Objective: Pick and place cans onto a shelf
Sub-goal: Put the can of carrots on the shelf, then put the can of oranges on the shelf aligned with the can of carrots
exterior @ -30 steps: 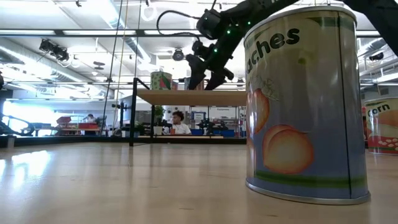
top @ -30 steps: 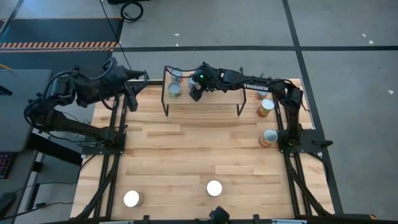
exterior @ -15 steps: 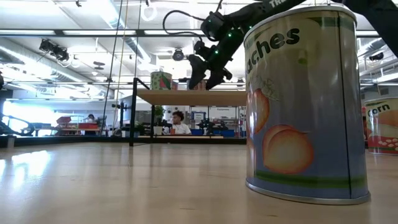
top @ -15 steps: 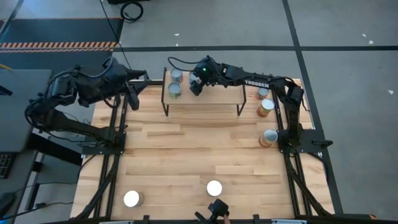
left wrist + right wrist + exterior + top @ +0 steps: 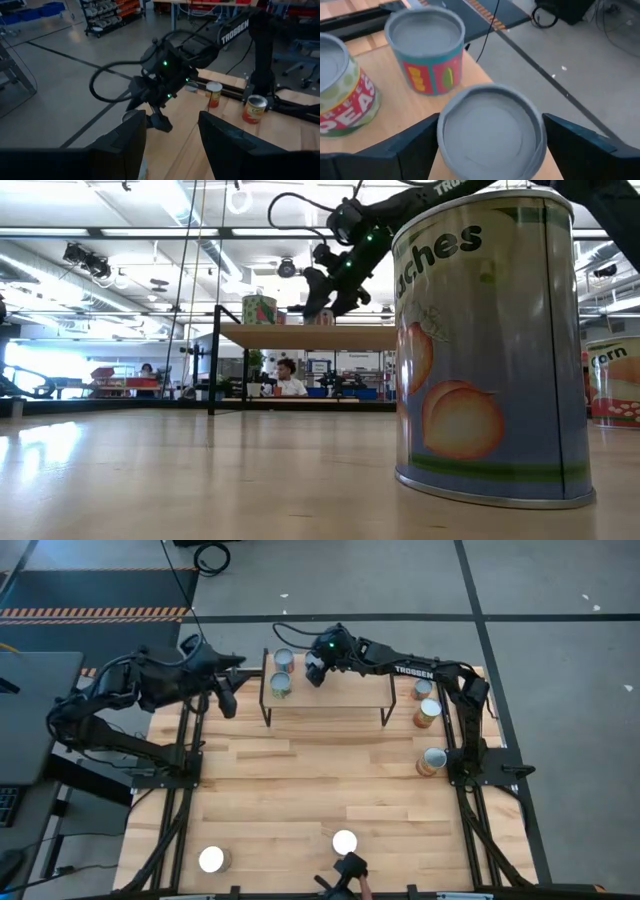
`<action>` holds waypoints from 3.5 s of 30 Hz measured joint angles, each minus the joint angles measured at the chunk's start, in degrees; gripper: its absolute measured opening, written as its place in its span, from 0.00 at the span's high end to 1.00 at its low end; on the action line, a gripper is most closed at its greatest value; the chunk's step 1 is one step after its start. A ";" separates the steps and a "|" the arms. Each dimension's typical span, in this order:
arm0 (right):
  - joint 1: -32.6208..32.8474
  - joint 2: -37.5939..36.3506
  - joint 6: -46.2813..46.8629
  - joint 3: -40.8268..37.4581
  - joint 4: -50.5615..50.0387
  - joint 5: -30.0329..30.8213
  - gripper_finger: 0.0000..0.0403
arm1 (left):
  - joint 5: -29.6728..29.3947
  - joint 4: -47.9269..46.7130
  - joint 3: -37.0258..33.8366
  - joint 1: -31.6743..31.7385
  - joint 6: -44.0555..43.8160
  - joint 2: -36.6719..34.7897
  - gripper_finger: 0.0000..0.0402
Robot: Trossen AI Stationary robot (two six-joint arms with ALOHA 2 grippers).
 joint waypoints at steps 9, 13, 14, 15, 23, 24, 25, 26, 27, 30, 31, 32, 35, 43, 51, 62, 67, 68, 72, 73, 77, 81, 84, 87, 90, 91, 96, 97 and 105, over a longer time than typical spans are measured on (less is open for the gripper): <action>0.12 -3.67 -4.34 3.56 -6.00 -3.87 0.14 | -1.00 0.06 0.00 -0.02 0.48 -0.91 0.53; -0.94 -5.42 -4.72 3.54 -11.15 -1.46 0.14 | -1.09 -0.02 0.02 0.00 0.59 -1.45 0.53; -1.21 -5.57 -4.70 3.54 -12.57 -1.45 0.14 | -1.09 -0.08 0.02 0.00 0.61 -1.45 0.53; -1.44 -5.62 -4.42 3.54 -13.58 -1.54 0.14 | -1.08 -0.09 0.02 0.00 0.61 -1.45 0.53; -0.58 -4.70 -1.63 -2.77 -10.77 -2.31 0.14 | -1.07 -0.26 0.02 0.00 2.95 -1.45 0.53; -0.55 -4.70 -0.95 -3.53 -9.87 -2.19 0.14 | -1.09 -0.23 0.02 0.00 3.43 -1.49 0.53; -0.51 -4.70 -0.28 -4.12 -8.45 -2.01 0.14 | -1.07 -0.21 0.02 0.00 4.02 -1.51 0.53; -0.54 -4.70 0.29 -4.63 -6.94 -1.62 0.14 | -1.06 -0.23 0.02 0.00 4.31 -1.53 0.53; -0.56 -4.70 0.83 -4.90 -6.00 -1.06 0.14 | -1.05 -0.23 0.02 -0.01 4.53 -1.54 0.53; -0.54 -4.70 1.34 -5.05 -4.57 0.37 0.14 | -1.05 -0.23 0.02 0.00 5.00 -1.54 0.53; -0.54 -4.70 1.34 -5.05 -4.11 0.43 0.14 | -1.05 -0.21 0.02 0.00 5.08 -1.54 0.53; -0.56 -4.70 1.26 -5.05 -3.78 0.28 0.14 | -1.05 -0.19 0.02 0.00 5.15 -1.54 0.53; -0.58 -4.84 0.56 -4.74 -5.43 -0.51 0.14 | -1.05 -0.31 0.02 0.00 5.41 -1.54 0.53; -0.29 -14.67 2.56 2.98 -25.50 1.00 0.14 | 4.76 -3.20 0.00 -0.02 6.48 -3.27 0.53; -9.49 -29.93 18.40 -5.93 -30.80 9.38 0.11 | 7.12 -2.08 0.00 0.03 12.14 -1.90 0.53; -23.48 -39.24 46.93 -29.04 -28.96 9.84 0.01 | 7.13 6.58 0.00 3.61 19.10 1.72 0.53; -29.10 -35.85 55.69 -31.97 -29.78 7.14 0.02 | 7.12 6.31 0.00 5.77 18.43 2.51 0.53; -29.38 -34.73 57.07 -31.72 -29.50 7.00 0.02 | 7.10 6.38 0.00 6.05 18.03 2.74 0.53; -31.34 -30.58 62.02 -29.76 -31.45 3.02 0.04 | 7.11 4.72 -0.04 6.82 16.62 2.99 0.53; -31.67 -29.68 63.62 -29.61 -32.64 2.96 0.04 | 7.08 4.61 -0.03 6.86 16.23 2.94 0.53; -32.25 -26.32 73.56 -29.41 -38.63 1.85 0.06 | 7.11 2.79 0.00 6.86 13.50 2.84 0.53; -32.14 -23.07 76.97 -29.49 -40.78 2.91 0.06 | 7.13 0.29 0.00 6.84 11.61 2.88 0.53; -32.75 -21.30 76.91 -29.49 -37.91 2.45 0.05 | 7.09 -1.36 0.00 6.84 10.07 2.88 0.53; -33.49 -19.99 77.39 -29.49 -36.30 2.04 0.03 | 7.10 -2.16 0.00 6.84 8.90 2.88 0.53; -34.38 -18.89 76.94 -29.49 -36.59 1.46 0.02 | 6.93 -2.88 0.00 6.84 7.71 2.88 0.53; -34.46 -18.77 77.41 -29.49 -36.31 1.46 0.01 | 6.67 -2.99 0.00 6.84 7.46 2.88 0.53; -34.37 -19.87 83.29 -33.34 -31.96 0.15 0.01 | 3.90 -3.04 0.00 6.86 7.49 2.86 0.53; -34.36 -20.03 84.72 -34.48 -30.97 -0.08 0.01 | 3.73 -3.05 0.00 6.96 7.62 2.86 0.53; -33.96 -20.38 88.46 -39.27 -23.92 -0.42 0.01 | 2.35 -2.86 0.00 9.32 9.00 2.81 0.53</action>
